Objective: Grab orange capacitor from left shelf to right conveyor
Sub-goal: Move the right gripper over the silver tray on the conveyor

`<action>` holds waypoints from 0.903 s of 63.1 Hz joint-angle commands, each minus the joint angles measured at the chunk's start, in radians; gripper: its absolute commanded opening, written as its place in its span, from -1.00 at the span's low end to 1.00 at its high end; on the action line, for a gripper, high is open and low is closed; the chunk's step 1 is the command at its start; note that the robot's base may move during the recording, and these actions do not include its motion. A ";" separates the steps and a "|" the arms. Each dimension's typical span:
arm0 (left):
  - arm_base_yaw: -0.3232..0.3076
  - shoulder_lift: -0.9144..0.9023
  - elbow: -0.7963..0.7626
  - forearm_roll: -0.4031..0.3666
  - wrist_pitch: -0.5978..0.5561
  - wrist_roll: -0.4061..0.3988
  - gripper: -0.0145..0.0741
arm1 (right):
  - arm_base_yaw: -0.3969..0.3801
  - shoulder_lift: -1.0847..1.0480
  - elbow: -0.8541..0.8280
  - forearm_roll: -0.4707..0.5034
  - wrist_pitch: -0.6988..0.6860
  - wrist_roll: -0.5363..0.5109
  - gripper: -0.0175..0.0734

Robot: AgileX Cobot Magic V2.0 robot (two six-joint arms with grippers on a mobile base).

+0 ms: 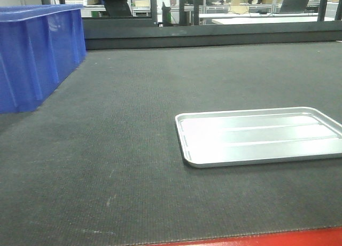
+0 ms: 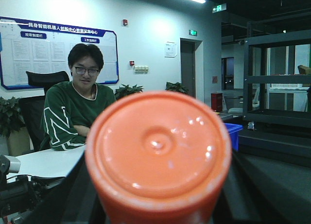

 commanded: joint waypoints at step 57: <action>-0.001 -0.009 0.022 -0.001 -0.090 -0.002 -0.96 | -0.003 0.848 -0.019 0.002 -0.672 -0.011 -0.50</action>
